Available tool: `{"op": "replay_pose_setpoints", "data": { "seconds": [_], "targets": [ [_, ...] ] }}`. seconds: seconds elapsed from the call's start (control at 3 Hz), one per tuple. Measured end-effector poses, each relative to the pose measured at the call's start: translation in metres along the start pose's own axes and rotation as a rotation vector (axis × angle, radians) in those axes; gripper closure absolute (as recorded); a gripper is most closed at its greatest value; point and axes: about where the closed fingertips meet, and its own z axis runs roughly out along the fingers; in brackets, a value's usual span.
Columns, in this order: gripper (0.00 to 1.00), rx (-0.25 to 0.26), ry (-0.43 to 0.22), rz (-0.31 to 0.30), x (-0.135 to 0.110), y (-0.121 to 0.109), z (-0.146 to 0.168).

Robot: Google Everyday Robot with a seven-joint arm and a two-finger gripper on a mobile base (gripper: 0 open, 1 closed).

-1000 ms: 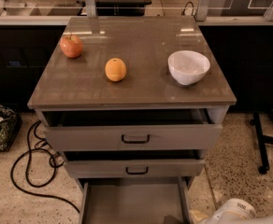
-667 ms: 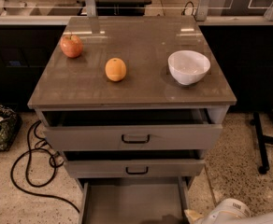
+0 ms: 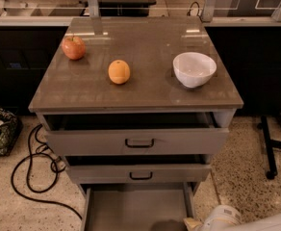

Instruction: Close bottom drawer

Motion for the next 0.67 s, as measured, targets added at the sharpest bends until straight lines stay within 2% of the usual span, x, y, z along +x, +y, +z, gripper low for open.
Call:
{"op": "replay_pose_setpoints", "data": {
  "seconds": [0.67],
  "targets": [
    [0.00,0.042,0.011,0.090,0.007,0.002,0.028]
  ]
}}
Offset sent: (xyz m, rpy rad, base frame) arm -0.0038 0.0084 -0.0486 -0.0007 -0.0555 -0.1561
